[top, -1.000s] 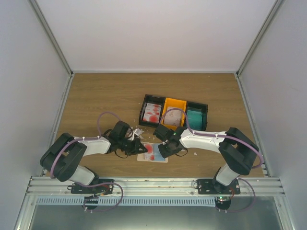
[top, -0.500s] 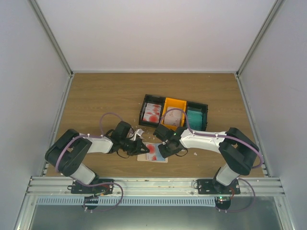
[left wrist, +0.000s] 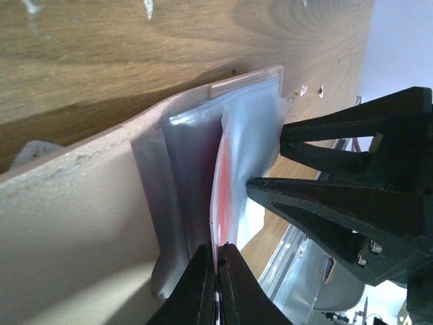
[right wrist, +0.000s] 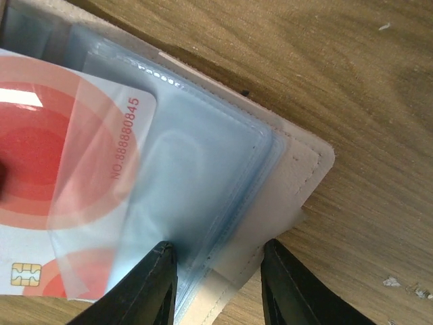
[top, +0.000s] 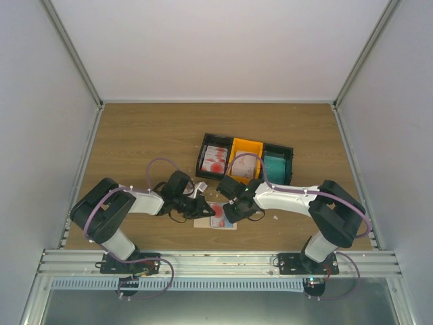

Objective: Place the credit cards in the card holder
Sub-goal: Insert the credit card into the card holder.

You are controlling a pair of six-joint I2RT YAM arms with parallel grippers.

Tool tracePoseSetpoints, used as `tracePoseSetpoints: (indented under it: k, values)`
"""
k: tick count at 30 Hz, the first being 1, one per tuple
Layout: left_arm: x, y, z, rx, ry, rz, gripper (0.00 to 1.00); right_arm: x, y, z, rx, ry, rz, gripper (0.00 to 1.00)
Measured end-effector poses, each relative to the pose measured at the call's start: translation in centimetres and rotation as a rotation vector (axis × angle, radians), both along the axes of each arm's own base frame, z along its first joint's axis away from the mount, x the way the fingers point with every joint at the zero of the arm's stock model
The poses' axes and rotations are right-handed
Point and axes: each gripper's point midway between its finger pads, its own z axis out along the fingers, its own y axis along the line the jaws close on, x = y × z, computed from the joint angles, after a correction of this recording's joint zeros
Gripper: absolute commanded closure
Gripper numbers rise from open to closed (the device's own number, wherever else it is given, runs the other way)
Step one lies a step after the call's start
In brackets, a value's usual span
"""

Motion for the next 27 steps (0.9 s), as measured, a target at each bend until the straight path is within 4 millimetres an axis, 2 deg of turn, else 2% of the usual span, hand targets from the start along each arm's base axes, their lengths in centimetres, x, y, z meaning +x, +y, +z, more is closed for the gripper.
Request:
tracePoseSetpoints:
  k: [18,27]
  values:
    - [0.1,-1.0,-0.6,0.024,-0.024,-0.014,0.92,0.0,0.1,0.0,0.008,0.003,-0.011,0.67]
    - [0.0,-1.7,-0.7,0.028,-0.043,-0.024,0.91,-0.3,-0.1,0.1,0.085,0.013,-0.042,0.65]
